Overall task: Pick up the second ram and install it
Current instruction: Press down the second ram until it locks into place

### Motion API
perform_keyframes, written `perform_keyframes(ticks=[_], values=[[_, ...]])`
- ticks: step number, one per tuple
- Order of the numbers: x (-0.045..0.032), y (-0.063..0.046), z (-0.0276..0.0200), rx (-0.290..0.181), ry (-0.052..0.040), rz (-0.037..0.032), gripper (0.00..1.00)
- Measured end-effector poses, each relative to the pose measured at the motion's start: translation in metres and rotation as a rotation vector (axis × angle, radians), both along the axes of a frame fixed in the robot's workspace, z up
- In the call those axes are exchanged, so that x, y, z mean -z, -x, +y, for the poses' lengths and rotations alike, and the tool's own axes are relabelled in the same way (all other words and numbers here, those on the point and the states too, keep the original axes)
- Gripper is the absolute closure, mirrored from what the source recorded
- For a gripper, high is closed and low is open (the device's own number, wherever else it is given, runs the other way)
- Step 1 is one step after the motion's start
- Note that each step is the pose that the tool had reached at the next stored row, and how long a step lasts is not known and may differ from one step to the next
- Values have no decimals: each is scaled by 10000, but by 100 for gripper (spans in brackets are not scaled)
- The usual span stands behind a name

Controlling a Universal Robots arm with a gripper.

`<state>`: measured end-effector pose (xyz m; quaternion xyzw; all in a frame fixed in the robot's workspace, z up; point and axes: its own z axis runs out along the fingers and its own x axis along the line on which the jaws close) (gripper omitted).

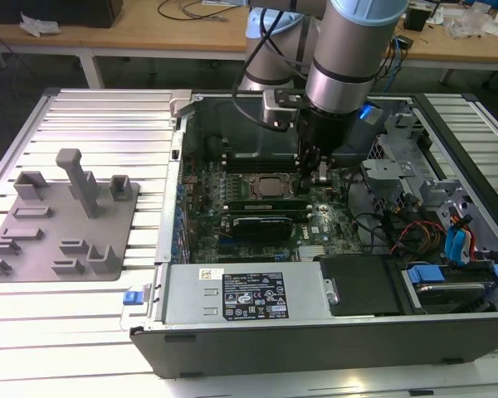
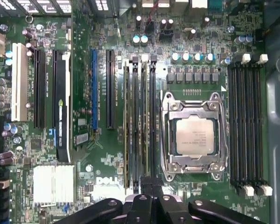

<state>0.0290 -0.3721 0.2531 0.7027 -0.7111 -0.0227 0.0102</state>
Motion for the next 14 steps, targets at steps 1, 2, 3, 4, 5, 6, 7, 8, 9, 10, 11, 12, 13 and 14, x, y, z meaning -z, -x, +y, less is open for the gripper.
perform_keyframes(ticks=[1,2,3,4,5,6,7,8,9,10,11,12,13,14], values=[[4,-4,0,0,1,0,92],[12,-4,0,1,1,1,92],[24,-5,-1,1,3,1,92],[24,-5,-1,1,4,1,92],[25,-5,0,0,2,1,92],[34,-6,0,1,-2,-1,92],[68,-6,0,0,1,0,92],[94,-6,0,0,1,0,92],[102,-6,0,0,2,1,92],[112,-6,0,2,-1,0,92],[128,-16,1,0,1,0,92],[151,-22,5,1,1,1,92],[164,-31,9,0,2,1,92],[174,-32,17,1,2,1,92]])
